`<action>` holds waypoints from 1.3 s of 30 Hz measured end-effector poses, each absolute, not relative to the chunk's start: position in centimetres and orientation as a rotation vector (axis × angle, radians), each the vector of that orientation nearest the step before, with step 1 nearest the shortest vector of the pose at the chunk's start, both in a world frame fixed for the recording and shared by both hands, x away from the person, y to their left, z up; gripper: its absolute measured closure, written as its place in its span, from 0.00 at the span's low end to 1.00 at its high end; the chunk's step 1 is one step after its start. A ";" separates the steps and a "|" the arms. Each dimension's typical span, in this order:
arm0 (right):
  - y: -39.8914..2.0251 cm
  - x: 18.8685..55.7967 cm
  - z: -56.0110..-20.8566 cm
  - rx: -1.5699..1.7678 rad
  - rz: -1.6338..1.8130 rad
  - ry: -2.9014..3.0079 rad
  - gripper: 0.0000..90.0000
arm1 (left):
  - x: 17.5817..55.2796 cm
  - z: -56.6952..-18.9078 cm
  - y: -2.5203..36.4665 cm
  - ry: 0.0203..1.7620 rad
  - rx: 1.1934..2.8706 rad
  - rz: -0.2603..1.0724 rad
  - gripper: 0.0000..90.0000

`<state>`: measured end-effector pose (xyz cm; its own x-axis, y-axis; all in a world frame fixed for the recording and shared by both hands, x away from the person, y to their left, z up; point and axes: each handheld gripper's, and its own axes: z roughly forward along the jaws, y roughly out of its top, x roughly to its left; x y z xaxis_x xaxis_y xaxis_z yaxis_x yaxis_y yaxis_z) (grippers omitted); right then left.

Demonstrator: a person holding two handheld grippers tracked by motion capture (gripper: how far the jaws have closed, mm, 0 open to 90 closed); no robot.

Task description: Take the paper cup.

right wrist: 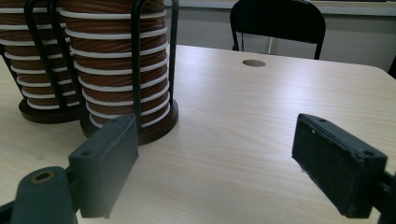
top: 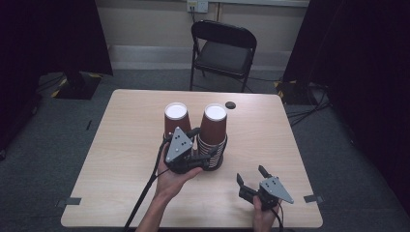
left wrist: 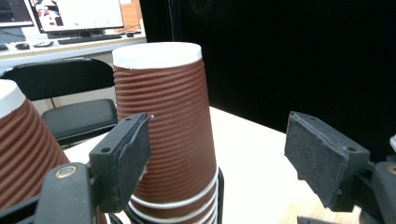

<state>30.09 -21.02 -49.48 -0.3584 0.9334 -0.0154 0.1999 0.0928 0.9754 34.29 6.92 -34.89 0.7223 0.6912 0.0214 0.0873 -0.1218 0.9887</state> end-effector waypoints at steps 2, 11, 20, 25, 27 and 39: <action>-21.0 30.1 -49.5 1.132 1.319 1.667 0.15 | 34.5 -34.8 6.8 0.620 1.624 0.551 0.20; -21.0 30.1 -49.5 1.131 1.318 1.661 0.15 | 35.6 -33.8 5.6 0.664 1.651 0.616 0.18; -21.0 30.0 -49.5 1.131 1.317 1.658 0.16 | 36.7 -33.2 4.6 0.697 1.650 0.651 0.18; -21.0 30.0 -49.5 1.127 1.317 1.664 0.16 | 37.5 -33.0 4.5 0.739 1.636 0.663 0.18; -21.0 30.1 -49.5 1.127 1.320 1.666 0.16 | 37.8 -32.9 4.4 0.753 1.626 0.663 0.18; -21.0 30.0 -49.5 1.125 1.319 1.665 0.16 | 39.7 -31.8 4.2 0.787 1.625 0.659 0.18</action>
